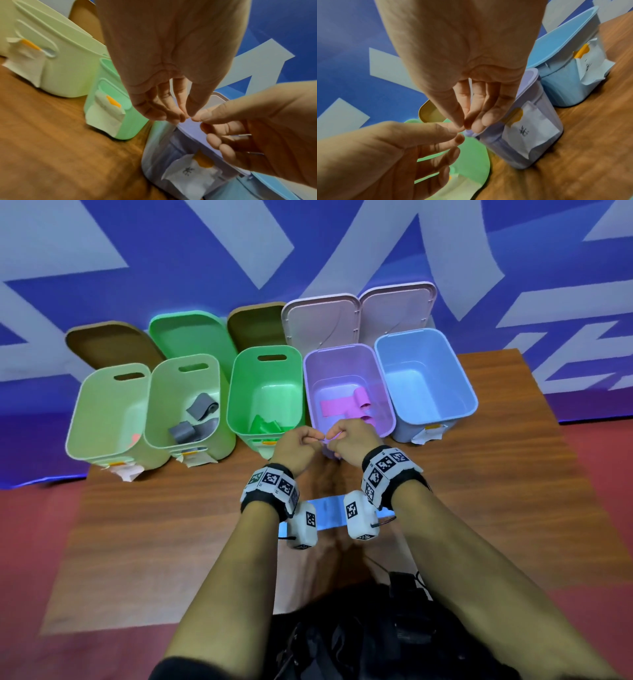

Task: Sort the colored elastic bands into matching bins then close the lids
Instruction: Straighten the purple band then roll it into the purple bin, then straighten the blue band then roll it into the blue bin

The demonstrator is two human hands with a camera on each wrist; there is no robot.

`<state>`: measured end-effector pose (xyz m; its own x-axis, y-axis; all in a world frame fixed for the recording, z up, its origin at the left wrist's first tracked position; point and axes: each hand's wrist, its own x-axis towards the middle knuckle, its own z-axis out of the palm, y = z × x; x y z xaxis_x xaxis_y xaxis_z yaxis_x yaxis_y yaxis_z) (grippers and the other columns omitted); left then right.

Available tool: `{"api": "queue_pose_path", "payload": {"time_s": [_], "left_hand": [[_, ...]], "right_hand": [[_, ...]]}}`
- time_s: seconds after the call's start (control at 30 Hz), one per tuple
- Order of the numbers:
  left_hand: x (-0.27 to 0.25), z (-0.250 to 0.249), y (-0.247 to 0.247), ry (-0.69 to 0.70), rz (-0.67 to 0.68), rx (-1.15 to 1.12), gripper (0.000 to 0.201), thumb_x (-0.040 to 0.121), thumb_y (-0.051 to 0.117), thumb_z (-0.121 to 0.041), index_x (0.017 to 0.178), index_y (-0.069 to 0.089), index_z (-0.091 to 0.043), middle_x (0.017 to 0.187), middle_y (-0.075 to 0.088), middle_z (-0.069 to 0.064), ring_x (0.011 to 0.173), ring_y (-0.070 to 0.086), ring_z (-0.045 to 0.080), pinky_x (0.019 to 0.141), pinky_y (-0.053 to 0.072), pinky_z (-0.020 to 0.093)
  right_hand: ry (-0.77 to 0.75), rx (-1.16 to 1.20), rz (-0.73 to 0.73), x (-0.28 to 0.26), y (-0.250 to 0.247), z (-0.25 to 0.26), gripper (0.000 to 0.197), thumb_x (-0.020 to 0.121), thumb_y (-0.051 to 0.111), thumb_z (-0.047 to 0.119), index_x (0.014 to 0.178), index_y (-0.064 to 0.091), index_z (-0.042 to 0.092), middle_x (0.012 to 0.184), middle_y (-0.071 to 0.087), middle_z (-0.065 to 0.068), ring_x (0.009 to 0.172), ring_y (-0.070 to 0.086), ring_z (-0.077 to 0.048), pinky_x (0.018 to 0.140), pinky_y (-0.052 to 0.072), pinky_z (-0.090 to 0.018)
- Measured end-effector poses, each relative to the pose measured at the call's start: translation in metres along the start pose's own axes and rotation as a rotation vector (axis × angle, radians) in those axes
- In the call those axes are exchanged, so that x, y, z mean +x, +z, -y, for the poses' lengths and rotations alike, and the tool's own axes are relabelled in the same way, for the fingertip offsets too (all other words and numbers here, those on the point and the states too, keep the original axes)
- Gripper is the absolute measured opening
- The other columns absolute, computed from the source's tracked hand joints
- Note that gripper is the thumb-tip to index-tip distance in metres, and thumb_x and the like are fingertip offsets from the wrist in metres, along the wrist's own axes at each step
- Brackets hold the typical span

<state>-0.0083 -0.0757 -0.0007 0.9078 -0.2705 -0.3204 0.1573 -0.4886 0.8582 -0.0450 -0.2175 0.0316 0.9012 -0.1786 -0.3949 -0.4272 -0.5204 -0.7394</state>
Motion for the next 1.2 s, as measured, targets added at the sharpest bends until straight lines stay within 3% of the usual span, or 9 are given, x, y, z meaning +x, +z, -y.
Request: {"api": "queue_pose_path", "payload": {"time_s": [0.27,0.4,0.5,0.6,0.77,0.87,0.97,1.07,1.2], "left_hand": [[-0.036,0.059,-0.011,-0.130,0.007,0.053,0.030,0.087,0.055,0.000,0.078,0.063,-0.027,0.077,0.065,0.000,0.078,0.058,0.019,0.079,0.050,0.030],[-0.052,0.081,-0.016,-0.185,0.008,0.050,0.026,0.088,0.052,0.004,0.083,0.064,-0.019,0.081,0.065,0.000,0.080,0.059,0.017,0.073,0.048,0.020],[-0.060,0.095,-0.022,-0.223,-0.005,0.075,0.018,0.088,0.057,0.001,0.091,0.066,-0.014,0.077,0.062,-0.006,0.076,0.055,0.014,0.061,0.041,0.010],[-0.065,0.108,-0.027,-0.246,-0.014,0.083,0.018,0.088,0.057,0.001,0.093,0.065,-0.013,0.082,0.063,-0.001,0.076,0.054,0.015,0.055,0.039,0.004],[-0.071,0.131,-0.036,-0.301,0.027,0.108,0.021,0.084,0.058,0.001,0.099,0.065,-0.012,0.090,0.066,0.004,0.086,0.061,0.020,0.073,0.045,0.021],[-0.074,0.145,-0.038,-0.312,0.032,0.103,0.026,0.084,0.058,0.001,0.104,0.065,-0.013,0.096,0.069,0.006,0.088,0.063,0.019,0.069,0.045,0.017],[-0.074,0.155,-0.038,-0.303,0.048,0.096,0.029,0.084,0.058,0.003,0.105,0.064,-0.016,0.100,0.066,-0.002,0.090,0.062,0.014,0.064,0.041,0.004],[-0.073,0.160,-0.037,-0.308,0.061,0.078,0.030,0.084,0.057,0.003,0.102,0.062,-0.020,0.102,0.066,-0.003,0.092,0.063,0.014,0.071,0.045,0.014],[-0.072,0.165,-0.038,-0.303,0.072,0.117,0.030,0.084,0.058,0.001,0.105,0.065,-0.019,0.097,0.065,-0.006,0.086,0.062,0.011,0.069,0.043,0.009]], "right_hand": [[-0.041,-0.114,0.126,-0.015,0.051,0.001,0.021,0.082,0.062,0.008,0.071,0.063,0.026,0.066,0.059,0.011,0.089,0.069,-0.025,0.085,0.055,-0.035],[-0.019,-0.154,0.197,-0.017,0.078,-0.005,0.024,0.083,0.063,0.008,0.069,0.061,0.027,0.076,0.064,0.004,0.093,0.068,-0.025,0.086,0.056,-0.036],[0.009,-0.166,0.228,-0.017,0.097,-0.010,0.020,0.083,0.065,0.008,0.073,0.064,0.025,0.074,0.063,0.006,0.085,0.065,-0.020,0.075,0.050,-0.025],[0.033,-0.181,0.254,-0.017,0.115,-0.014,0.015,0.084,0.065,0.009,0.080,0.068,0.024,0.080,0.064,0.003,0.081,0.062,-0.017,0.071,0.044,-0.020],[0.080,-0.191,0.283,-0.013,0.146,-0.018,0.018,0.085,0.064,0.007,0.079,0.067,0.024,0.082,0.064,0.004,0.082,0.061,-0.017,0.071,0.042,-0.021],[0.115,-0.196,0.306,-0.013,0.159,-0.024,0.017,0.087,0.062,0.009,0.083,0.067,0.025,0.085,0.062,0.004,0.082,0.059,-0.017,0.071,0.040,-0.022],[0.126,-0.202,0.309,-0.015,0.169,-0.031,0.019,0.085,0.059,0.008,0.089,0.068,0.024,0.094,0.065,0.000,0.087,0.059,-0.019,0.075,0.043,-0.024],[0.146,-0.190,0.305,-0.018,0.175,-0.034,0.021,0.085,0.057,0.006,0.096,0.067,0.021,0.101,0.065,-0.004,0.094,0.059,-0.023,0.084,0.050,-0.030],[0.171,-0.171,0.315,-0.020,0.179,-0.035,0.031,0.083,0.057,-0.001,0.108,0.065,0.016,0.097,0.062,-0.005,0.093,0.060,-0.024,0.080,0.053,-0.032]]}}
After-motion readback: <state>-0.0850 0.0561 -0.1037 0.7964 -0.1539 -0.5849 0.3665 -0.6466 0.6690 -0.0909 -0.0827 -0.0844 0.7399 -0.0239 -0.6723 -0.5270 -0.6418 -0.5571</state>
